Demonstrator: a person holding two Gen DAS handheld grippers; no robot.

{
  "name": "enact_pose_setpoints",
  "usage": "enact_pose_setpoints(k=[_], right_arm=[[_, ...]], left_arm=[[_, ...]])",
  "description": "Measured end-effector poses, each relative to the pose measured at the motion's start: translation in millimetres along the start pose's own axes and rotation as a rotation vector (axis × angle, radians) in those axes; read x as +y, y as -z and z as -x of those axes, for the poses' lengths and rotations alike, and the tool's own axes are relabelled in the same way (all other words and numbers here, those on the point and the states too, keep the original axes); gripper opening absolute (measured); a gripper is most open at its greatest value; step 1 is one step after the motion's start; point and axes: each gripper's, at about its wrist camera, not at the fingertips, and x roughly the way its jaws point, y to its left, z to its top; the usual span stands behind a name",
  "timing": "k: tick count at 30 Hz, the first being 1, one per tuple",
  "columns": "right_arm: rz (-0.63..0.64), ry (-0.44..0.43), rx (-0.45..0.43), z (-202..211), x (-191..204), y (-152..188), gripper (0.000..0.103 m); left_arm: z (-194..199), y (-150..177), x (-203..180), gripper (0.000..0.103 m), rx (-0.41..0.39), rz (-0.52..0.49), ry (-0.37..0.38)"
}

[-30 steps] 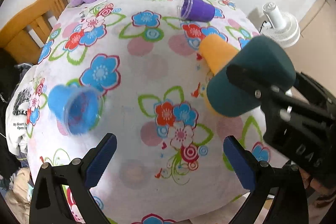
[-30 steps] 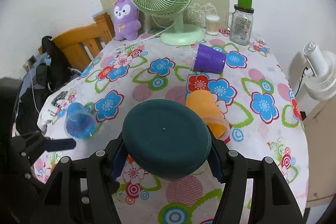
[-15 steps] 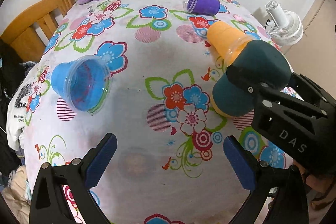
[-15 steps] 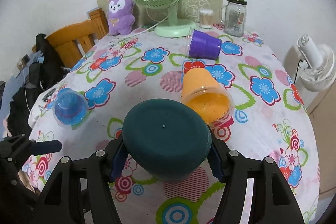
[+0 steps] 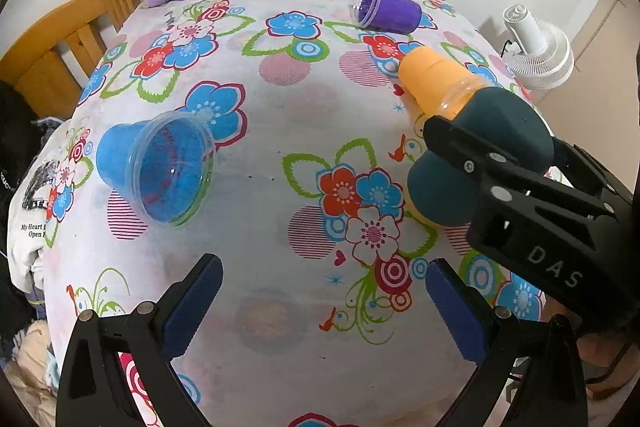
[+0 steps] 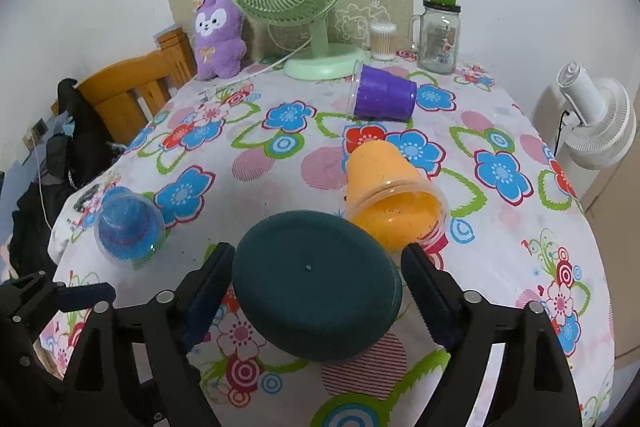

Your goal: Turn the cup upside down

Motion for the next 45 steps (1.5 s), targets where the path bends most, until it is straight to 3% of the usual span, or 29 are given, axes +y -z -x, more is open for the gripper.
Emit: enact_pose_setpoints(k=[9,15,26,30,45], right_arm=[[-0.021,0.008,0.038,17,6,-16,0.093],[-0.051,0.020,0.049,61,6,-40,0.093],[-0.078,0.086,0.028,130,-1,-79,0.093],[-0.060,0.127,0.000,152,1,-87,0.101],[-0.053,0.179,-0.067,202,9,-88,0.103]], left_arm=[[14,-8,3,0.102,0.031,-0.006,0.019],[51,-24,0,0.102,0.022,-0.010,0.036],[117,-58,16,0.102,-0.064,0.097,-0.025],[140,-63,18,0.103,-0.101,0.116,-0.038],[203,-52,-7,0.103,-0.237,0.066,-0.032]])
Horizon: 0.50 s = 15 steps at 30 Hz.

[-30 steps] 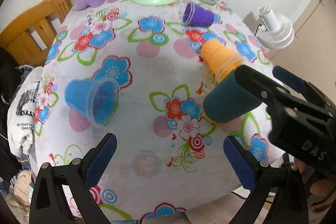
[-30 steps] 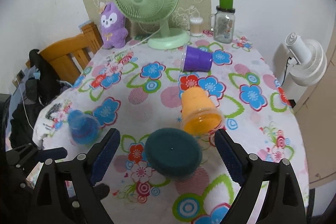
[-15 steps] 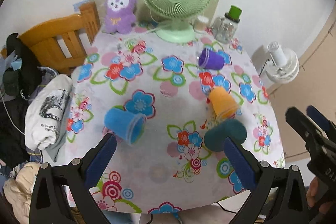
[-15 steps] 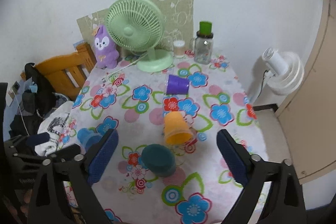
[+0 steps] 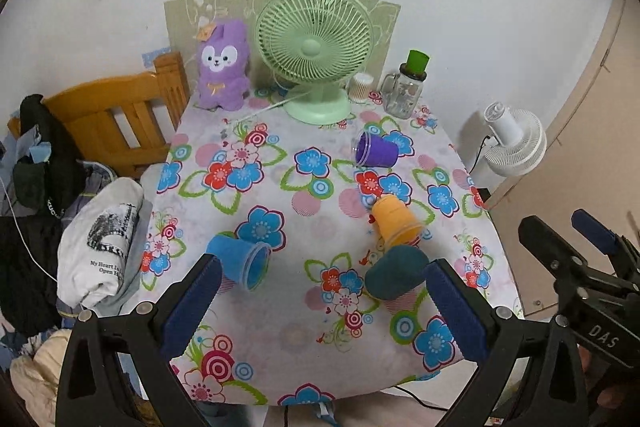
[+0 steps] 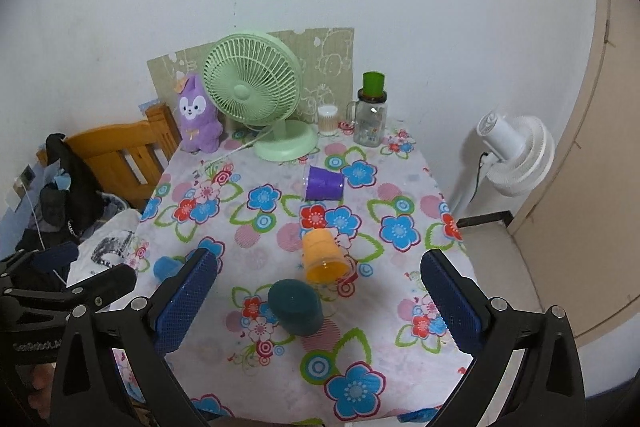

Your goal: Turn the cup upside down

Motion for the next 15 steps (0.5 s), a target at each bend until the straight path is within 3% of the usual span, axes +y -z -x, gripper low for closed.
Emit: enact_pose_setpoints(k=[4,15], right_arm=[[0.009,-0.003,-0.010,7,4,1,0.103],[-0.015,-0.001,-0.014,10,0,4,0.103]], left_arm=[[14,3,-4,0.103,-0.040,-0.005,-0.009],[18,4,-9,0.103,-0.051,-0.023,-0.033]])
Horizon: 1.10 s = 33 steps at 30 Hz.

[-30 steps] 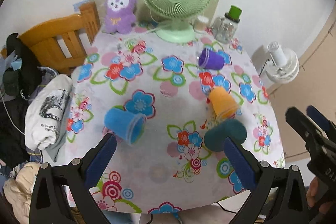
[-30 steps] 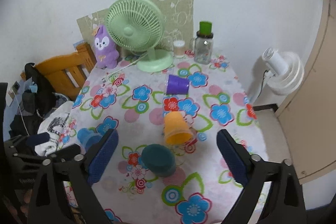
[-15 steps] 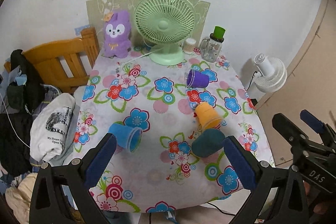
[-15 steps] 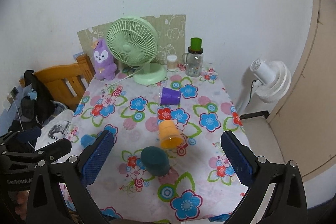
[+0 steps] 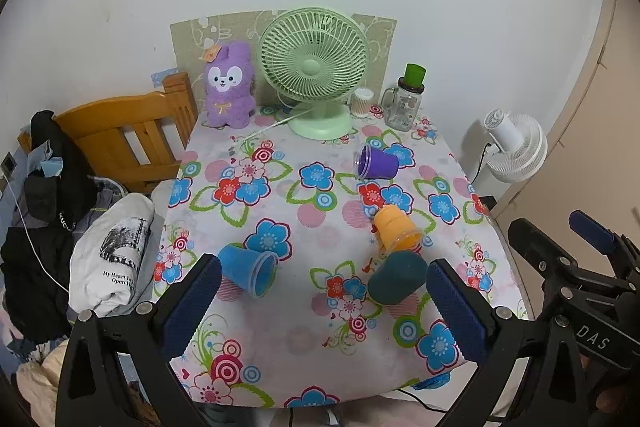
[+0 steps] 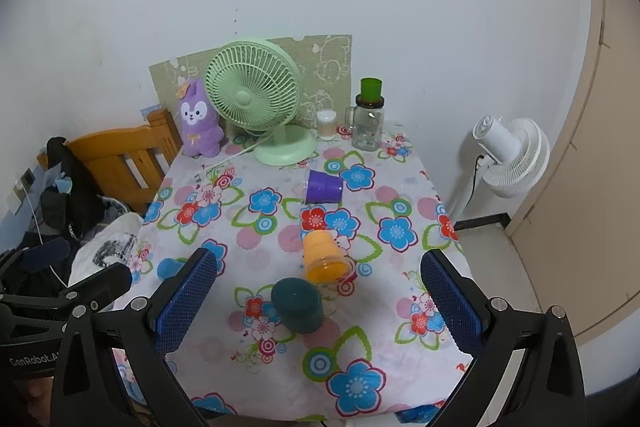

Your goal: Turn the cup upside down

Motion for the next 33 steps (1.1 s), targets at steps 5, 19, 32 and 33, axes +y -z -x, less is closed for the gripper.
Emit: enact_pose_setpoints(k=[5,19,32,33], right_arm=[[-0.007,0.012,-0.002,2,0,-1,0.103],[-0.009,0.011,0.001,0,-1,-2,0.103],[-0.002,0.000,0.026,-15,1,-2,0.103],[0.001,-0.003,0.030,-16,1,-2,0.103]], left_arm=[[1,-1,-4,0.103,-0.015,-0.006,-0.006],[-4,-5,-1,0.103,0.002,0.009,0.022],[-11,-5,-1,0.103,0.017,0.019,0.018],[-13,-5,-1,0.103,0.022,0.020,0.015]])
